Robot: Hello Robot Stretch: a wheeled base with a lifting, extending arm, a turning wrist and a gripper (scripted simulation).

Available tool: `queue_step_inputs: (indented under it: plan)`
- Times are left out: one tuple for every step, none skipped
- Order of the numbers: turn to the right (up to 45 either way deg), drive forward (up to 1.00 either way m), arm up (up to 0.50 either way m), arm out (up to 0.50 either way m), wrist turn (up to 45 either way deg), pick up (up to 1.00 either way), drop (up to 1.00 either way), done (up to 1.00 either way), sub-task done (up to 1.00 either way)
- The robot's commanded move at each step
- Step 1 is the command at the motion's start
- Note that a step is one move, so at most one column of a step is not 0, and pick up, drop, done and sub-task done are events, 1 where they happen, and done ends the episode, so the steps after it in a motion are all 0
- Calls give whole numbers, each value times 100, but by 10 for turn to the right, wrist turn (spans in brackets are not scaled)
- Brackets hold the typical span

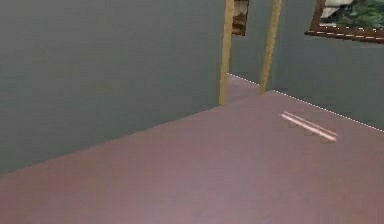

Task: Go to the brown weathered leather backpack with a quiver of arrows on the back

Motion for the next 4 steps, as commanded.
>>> queue_step_inputs:
  plan:
    - [60,0,0,0,0,0,0,0,0]
    - [0,45,0,0,0,0,0,0,0]
    - [180,0,0,0,0,0,0,0,0]
    - [0,100,0,0,0,0,0,0,0]
